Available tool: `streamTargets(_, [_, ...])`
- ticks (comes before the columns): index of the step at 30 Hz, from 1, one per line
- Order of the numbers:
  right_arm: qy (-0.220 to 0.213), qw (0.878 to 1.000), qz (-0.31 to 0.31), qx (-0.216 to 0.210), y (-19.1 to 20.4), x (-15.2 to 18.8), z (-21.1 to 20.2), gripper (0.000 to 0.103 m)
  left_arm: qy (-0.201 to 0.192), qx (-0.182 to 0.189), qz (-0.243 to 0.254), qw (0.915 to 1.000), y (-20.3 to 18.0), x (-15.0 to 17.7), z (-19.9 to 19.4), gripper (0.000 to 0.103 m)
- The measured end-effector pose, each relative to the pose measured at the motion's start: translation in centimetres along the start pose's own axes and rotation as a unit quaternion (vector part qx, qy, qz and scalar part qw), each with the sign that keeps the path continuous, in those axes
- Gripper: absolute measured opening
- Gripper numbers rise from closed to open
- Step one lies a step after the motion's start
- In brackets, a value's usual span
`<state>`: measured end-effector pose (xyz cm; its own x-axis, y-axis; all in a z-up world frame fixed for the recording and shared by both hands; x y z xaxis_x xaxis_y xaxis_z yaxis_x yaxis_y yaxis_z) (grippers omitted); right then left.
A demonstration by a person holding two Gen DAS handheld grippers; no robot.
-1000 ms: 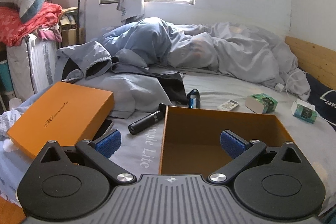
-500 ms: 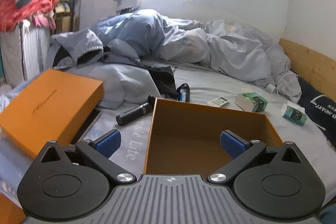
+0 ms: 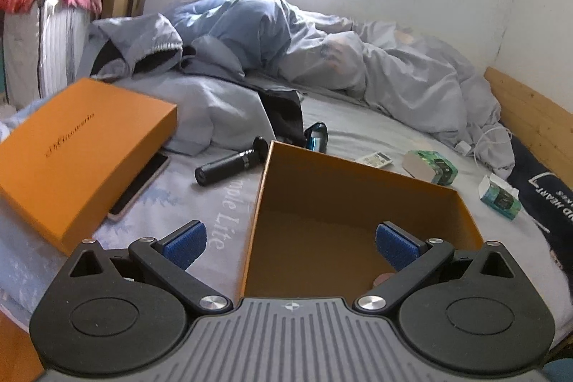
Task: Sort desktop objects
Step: 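Withdraw the right gripper from the box while the left gripper moves toward the black massage gun, then approach the black massage gun handle with the left gripper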
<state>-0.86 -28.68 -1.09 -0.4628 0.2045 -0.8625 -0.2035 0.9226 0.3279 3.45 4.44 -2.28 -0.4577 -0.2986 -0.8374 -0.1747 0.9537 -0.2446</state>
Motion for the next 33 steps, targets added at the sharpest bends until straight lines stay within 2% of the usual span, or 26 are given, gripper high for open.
streamTargets(4, [0.002, 1.000, -0.005, -0.013, 0.4, -0.2, -0.1, 0.103, -0.006, 0.012, -0.015, 0.9998, 0.2, -0.1, 0.0, 0.103])
streamTargets(11, [0.006, 0.999, -0.018, -0.034, 1.1, -0.3, -0.2, 0.103, -0.017, -0.001, -0.008, 0.9998, -0.2, 0.0, 0.4, 0.103])
streamTargets(23, [0.013, 0.996, -0.049, -0.080, 2.7, -0.2, -0.4, 0.103, -0.012, 0.020, -0.013, 0.9996, 0.3, 0.0, 1.2, 0.103])
streamTargets(33, [0.007, 0.996, -0.055, -0.071, 2.4, -0.7, -0.6, 0.103, -0.049, 0.009, 0.012, 0.9987, 0.4, -2.1, 1.0, 0.103])
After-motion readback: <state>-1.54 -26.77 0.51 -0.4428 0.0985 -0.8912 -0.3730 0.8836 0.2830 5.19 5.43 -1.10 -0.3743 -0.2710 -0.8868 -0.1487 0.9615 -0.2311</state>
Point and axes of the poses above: each gripper's, at about its wrist camera, not at the fingertips, and z roughly the way its jaws point, y to its left, x to its underside, the point moved 3 cm from there along z, roughly the way its jaws point, and after that the axes turned 4 degrees about -y, right-handed, at the moved point
